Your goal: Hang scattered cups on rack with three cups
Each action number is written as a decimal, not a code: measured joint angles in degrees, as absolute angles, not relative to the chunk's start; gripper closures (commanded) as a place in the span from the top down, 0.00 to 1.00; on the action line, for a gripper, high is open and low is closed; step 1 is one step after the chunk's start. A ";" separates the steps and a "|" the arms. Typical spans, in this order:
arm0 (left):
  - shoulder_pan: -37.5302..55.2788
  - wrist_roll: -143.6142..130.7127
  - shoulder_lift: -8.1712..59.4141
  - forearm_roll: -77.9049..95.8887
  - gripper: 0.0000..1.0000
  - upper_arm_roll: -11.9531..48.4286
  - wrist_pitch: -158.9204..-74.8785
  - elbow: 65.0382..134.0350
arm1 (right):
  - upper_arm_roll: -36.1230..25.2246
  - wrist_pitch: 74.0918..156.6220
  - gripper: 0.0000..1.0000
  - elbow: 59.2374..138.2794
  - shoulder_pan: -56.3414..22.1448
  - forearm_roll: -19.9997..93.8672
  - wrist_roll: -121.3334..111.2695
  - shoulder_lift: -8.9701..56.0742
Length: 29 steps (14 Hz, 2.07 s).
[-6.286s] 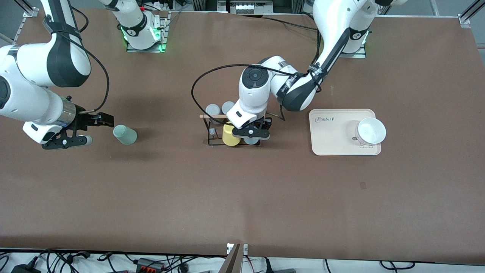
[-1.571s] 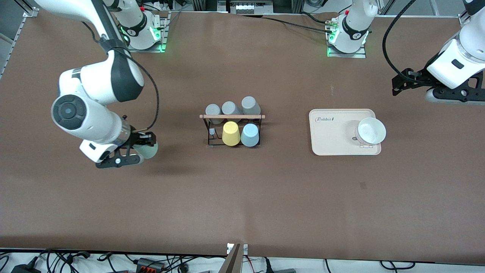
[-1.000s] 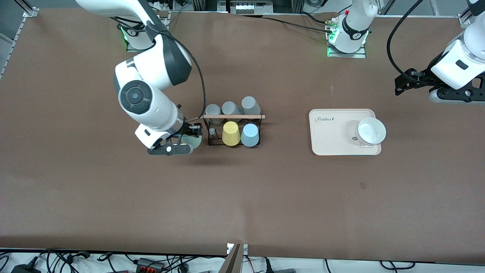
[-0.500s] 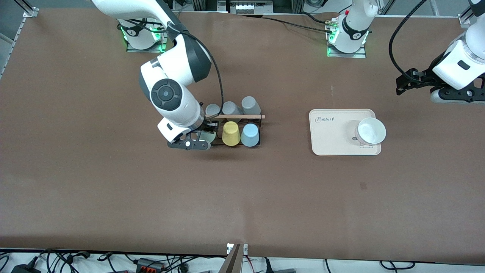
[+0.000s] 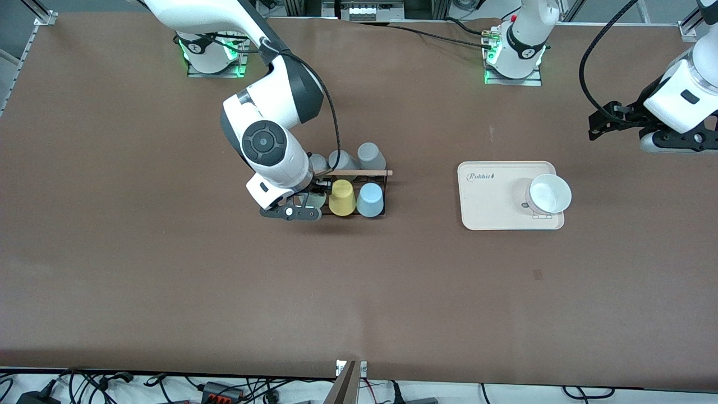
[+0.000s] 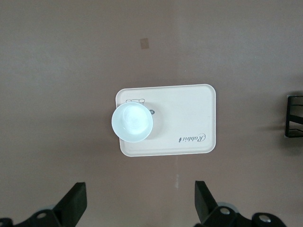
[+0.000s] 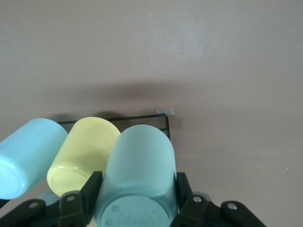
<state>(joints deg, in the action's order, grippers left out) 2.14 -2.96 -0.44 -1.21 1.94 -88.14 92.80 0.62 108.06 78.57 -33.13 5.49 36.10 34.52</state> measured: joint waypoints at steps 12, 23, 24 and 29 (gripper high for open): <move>2.14 -2.95 -0.46 -1.20 1.00 1.94 -88.14 92.59 | 0.48 108.93 0.87 78.55 -33.15 5.50 37.93 38.49; 2.14 -2.95 -0.46 -1.20 1.00 1.94 -88.14 92.56 | -0.99 108.78 1.00 73.23 -31.10 5.51 38.00 36.17; 2.14 -2.95 -0.46 -1.20 1.00 1.94 -88.14 92.55 | -1.11 108.73 1.00 73.10 -29.92 5.50 37.90 35.09; 2.14 -2.95 -0.46 -1.20 1.00 1.95 -88.14 92.54 | -1.45 104.09 1.00 72.83 -20.00 5.50 27.22 29.29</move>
<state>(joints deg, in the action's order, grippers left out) 2.14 -2.95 -0.46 -1.20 1.95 -88.14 92.54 -1.45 104.09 72.83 -20.00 5.50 27.22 29.29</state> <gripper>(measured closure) 0.000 0.000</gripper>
